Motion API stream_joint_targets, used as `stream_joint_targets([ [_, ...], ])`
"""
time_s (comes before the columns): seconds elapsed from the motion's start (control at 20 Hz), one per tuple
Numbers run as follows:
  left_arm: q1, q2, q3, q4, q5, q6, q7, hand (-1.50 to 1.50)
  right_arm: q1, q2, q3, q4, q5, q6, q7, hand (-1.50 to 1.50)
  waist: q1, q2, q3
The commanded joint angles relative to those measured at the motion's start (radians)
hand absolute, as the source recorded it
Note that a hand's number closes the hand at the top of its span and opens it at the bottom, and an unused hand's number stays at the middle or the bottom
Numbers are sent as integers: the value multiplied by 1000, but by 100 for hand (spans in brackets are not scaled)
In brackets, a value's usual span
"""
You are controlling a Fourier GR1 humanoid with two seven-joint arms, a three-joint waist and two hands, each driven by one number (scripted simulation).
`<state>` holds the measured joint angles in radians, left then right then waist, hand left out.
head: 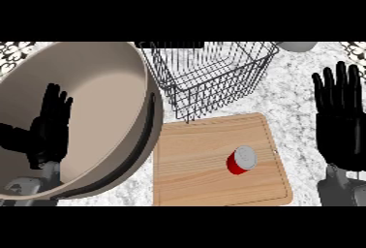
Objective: Pick the can from the cutting board and place it in the basket
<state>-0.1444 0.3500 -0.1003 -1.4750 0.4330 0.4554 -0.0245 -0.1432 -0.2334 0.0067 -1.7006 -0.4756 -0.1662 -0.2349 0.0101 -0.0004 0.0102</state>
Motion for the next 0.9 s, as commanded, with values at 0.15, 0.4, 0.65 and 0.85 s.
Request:
stream_joint_targets([
  [0.15, 80, 28, -140, 73, -47, -88, 134, 0, -151, -20, 248, -12, -56, 288, 114, 150, 49, 17, -9],
  [0.4, 120, 50, -242, 106, -80, -200, 231, 0, -247, -21, 531, -94, -39, 545, 158, 150, 88, 16, -12],
  [0.65, 176, 70, -193, 83, -69, -205, 291, 0, -189, -64, 681, -188, 227, 475, 189, -150, 2, -11, -11],
  [0.85, 189, 74, -166, 91, -94, -211, 289, 0, -324, -216, 568, -237, 409, 441, 293, -150, -22, -17, -14],
])
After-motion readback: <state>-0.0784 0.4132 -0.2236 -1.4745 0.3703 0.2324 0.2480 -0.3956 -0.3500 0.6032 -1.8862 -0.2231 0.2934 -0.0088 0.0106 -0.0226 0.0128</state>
